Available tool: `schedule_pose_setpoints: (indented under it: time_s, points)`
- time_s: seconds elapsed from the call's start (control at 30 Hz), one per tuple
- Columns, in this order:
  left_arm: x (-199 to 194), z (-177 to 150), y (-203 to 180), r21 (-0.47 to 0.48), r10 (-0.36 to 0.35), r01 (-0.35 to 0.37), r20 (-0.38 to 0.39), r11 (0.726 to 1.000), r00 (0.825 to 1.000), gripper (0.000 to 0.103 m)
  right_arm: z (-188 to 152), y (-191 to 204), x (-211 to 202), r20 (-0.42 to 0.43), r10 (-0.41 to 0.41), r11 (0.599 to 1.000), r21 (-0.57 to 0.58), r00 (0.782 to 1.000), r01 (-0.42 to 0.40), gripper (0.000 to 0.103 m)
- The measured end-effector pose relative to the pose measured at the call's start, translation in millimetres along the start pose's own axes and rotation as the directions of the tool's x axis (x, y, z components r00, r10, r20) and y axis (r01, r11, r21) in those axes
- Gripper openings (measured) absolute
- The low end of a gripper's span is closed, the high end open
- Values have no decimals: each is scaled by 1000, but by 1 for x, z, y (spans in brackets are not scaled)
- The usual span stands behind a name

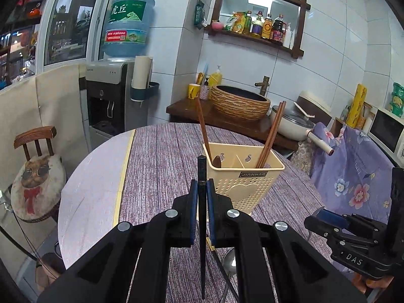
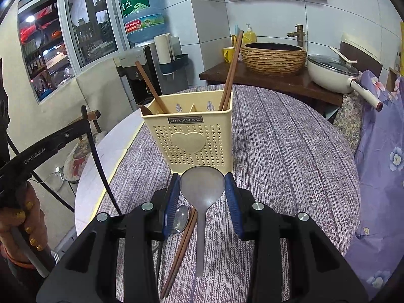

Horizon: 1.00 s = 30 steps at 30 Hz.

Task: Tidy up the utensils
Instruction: 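Lift the black chopstick and clear spoon and carry both above the cream holder, then lower the black chopstick and clear spoon into the holder and open both tools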

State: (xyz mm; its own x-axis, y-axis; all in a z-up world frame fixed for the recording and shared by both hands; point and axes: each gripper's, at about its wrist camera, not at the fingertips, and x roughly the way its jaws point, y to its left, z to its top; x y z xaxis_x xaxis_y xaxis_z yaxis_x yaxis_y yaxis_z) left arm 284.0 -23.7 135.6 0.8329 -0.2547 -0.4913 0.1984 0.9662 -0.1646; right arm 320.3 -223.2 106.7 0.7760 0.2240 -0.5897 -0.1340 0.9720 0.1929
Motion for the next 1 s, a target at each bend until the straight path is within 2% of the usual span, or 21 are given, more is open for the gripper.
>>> schedule_pose_setpoints:
  time_s: [0.2,0.33,0.53,0.73,0.87,1.0]
  points:
    - [-14,15,-8,18,-23,23,37,1000,999,8,18,5,-14,73,15,1000,-7,997,-15,37]
    - [-28,42,-15,19,-57,56,80,998,995,8,46,9,-23,135,8,1000,-13,991,-6,37]
    - [-46,102,-37,39,-89,83,171,996,981,8,114,17,-44,274,-20,999,-21,962,27,37]
    - [-28,148,-51,6,-31,30,222,1000,975,8,175,28,-44,362,-74,995,-31,929,91,37]
    - [-7,148,-53,0,0,0,234,1000,972,8,189,28,-24,366,-100,993,-22,925,116,37]
    - [17,135,-49,-4,25,-25,216,1000,976,8,182,21,10,355,-135,989,-12,925,149,37]
